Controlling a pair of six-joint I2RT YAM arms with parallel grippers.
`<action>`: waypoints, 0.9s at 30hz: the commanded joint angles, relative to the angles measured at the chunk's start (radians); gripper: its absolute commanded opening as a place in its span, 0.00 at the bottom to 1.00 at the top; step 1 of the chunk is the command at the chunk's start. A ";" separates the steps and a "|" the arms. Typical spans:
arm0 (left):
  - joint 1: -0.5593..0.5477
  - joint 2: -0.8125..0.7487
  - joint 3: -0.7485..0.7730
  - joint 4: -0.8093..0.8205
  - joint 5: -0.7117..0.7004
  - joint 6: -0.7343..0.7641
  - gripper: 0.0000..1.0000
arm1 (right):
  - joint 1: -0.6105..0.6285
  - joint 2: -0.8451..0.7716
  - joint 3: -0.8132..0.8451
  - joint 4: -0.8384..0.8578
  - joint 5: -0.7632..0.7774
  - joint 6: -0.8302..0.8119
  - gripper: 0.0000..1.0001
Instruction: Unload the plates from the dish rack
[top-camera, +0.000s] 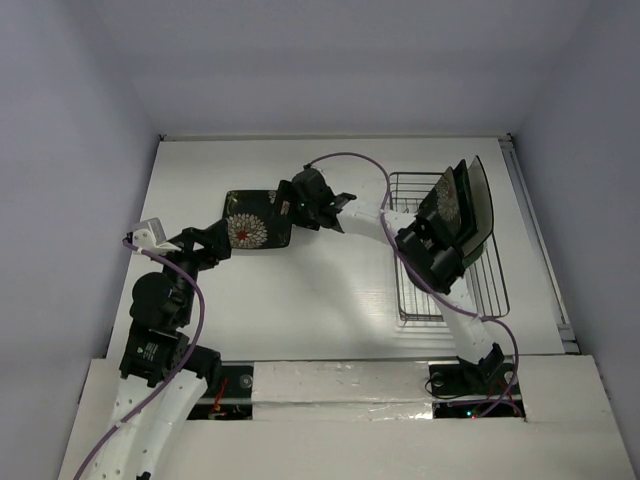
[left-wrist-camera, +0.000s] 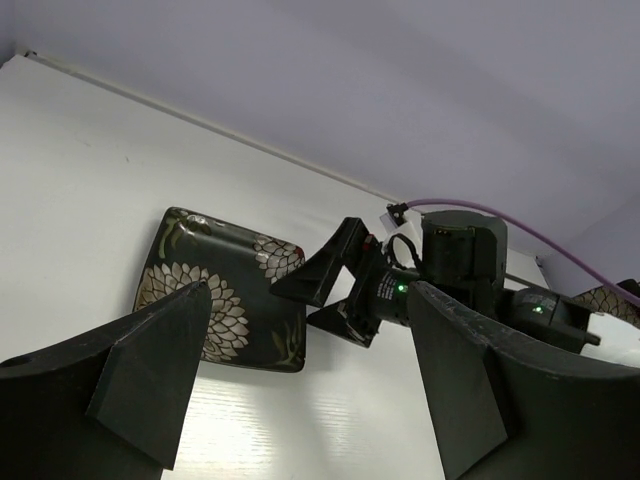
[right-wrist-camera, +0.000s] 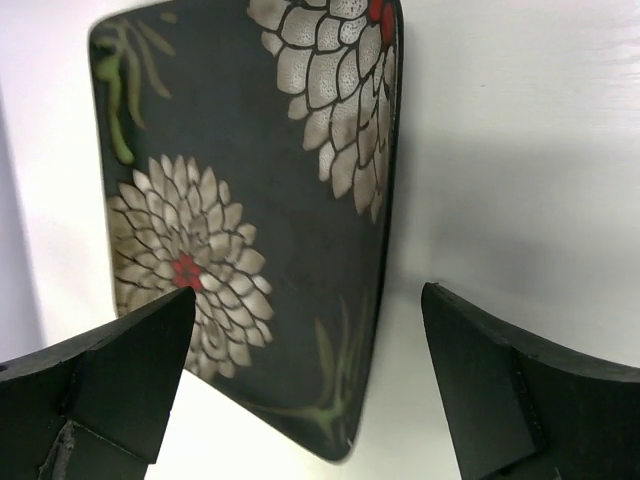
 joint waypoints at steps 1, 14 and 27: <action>-0.003 -0.003 -0.001 0.034 0.004 0.004 0.76 | -0.003 -0.121 0.061 -0.128 0.040 -0.143 1.00; -0.012 -0.015 -0.001 0.012 0.004 -0.004 0.41 | -0.155 -0.940 -0.485 -0.398 0.539 -0.439 0.00; -0.012 -0.007 0.003 0.008 0.004 -0.006 0.27 | -0.430 -1.210 -0.559 -0.553 0.478 -0.565 0.41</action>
